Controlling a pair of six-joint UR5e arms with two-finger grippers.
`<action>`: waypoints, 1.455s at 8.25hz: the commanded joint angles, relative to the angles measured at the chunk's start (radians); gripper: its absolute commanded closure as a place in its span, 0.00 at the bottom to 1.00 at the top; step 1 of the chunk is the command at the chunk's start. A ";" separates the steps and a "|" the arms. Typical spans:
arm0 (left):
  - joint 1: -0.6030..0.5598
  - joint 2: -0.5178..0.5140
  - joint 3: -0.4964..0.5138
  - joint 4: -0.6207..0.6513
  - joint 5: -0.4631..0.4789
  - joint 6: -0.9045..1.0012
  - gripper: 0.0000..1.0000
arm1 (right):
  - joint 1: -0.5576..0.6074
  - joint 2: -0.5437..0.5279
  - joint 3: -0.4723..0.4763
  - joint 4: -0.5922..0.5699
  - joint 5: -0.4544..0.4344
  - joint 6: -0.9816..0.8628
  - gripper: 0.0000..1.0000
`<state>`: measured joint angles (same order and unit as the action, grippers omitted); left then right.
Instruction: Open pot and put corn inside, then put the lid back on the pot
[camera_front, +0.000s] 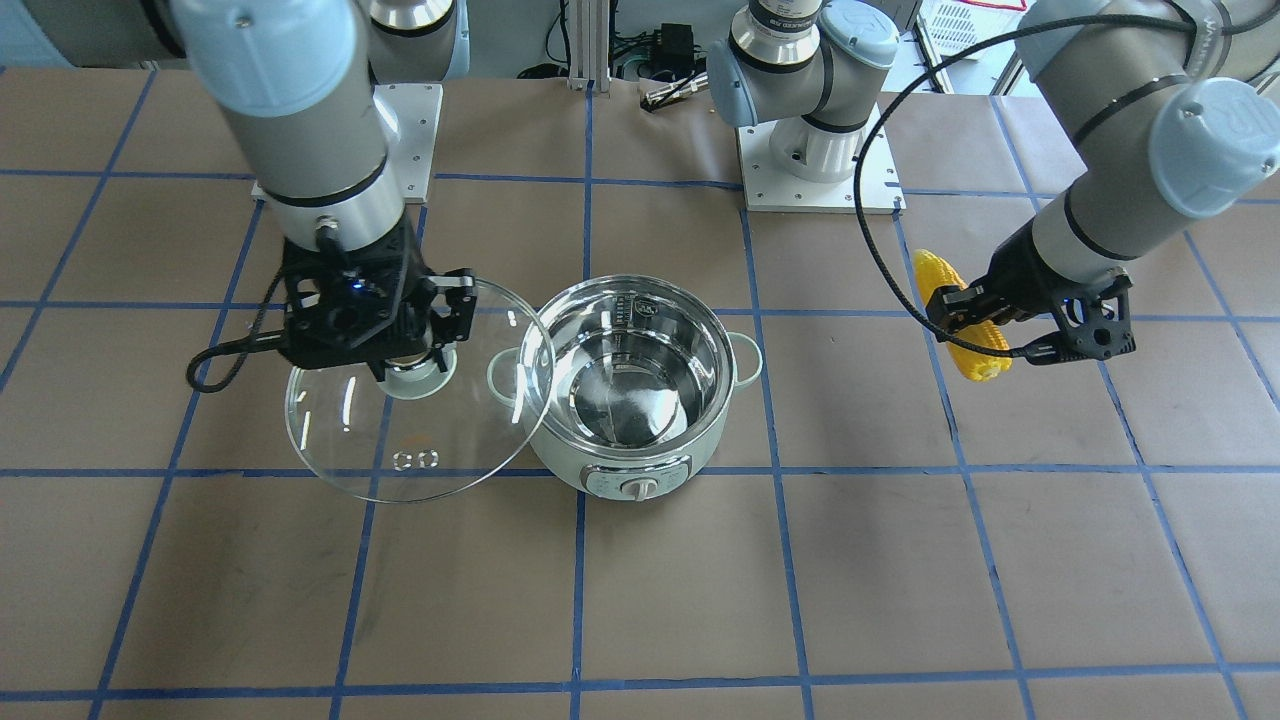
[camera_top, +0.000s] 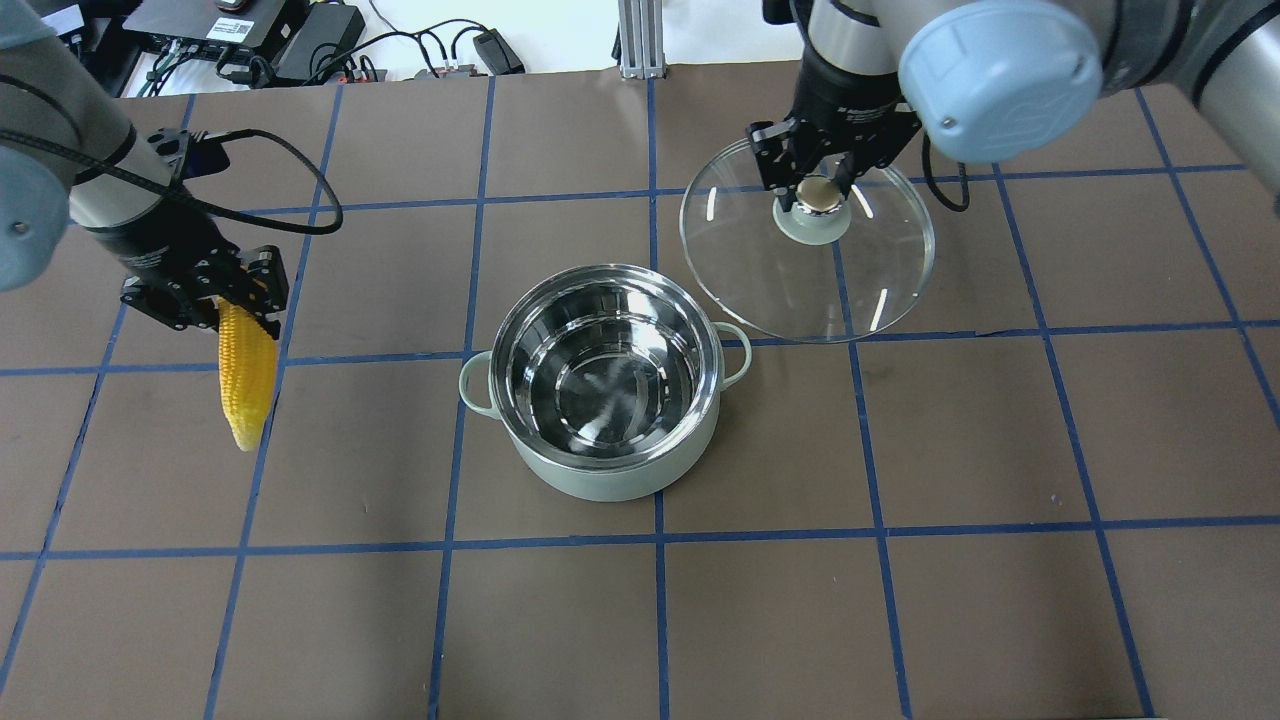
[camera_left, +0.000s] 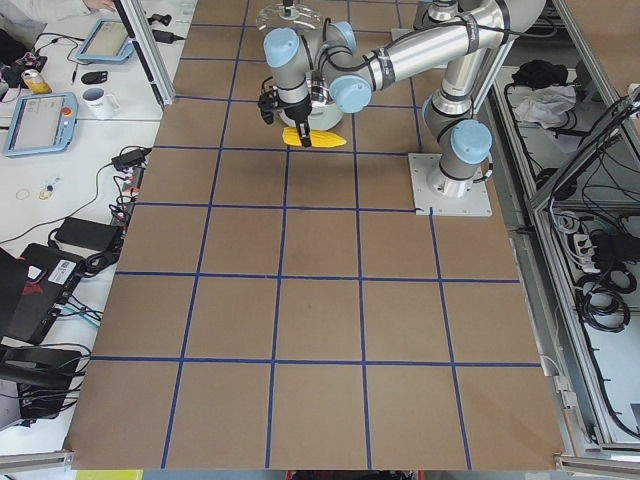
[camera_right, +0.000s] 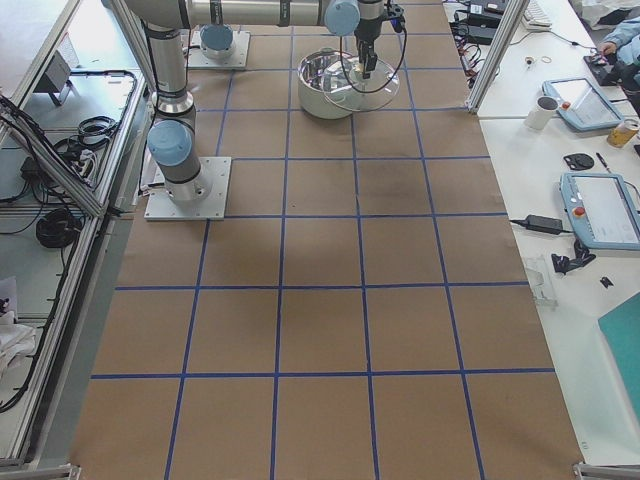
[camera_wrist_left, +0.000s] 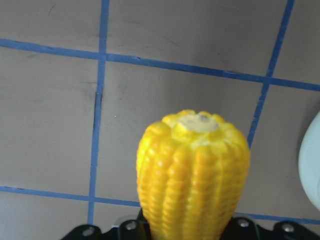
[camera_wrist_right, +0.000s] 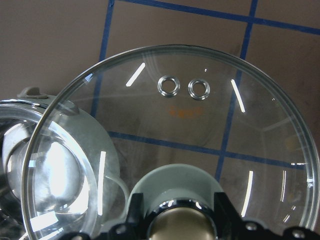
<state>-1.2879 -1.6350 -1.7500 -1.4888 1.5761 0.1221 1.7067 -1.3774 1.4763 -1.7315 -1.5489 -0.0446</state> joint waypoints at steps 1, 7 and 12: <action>-0.233 0.027 0.009 0.041 -0.045 -0.187 1.00 | -0.119 -0.020 0.004 0.046 0.013 -0.152 1.00; -0.459 -0.072 0.010 0.145 -0.224 -0.432 1.00 | -0.119 -0.020 0.012 0.050 0.012 -0.150 1.00; -0.493 -0.170 0.004 0.248 -0.262 -0.432 1.00 | -0.119 -0.020 0.013 0.050 0.013 -0.147 1.00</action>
<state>-1.7628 -1.7743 -1.7417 -1.2552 1.3159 -0.3144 1.5877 -1.3981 1.4893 -1.6813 -1.5359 -0.1947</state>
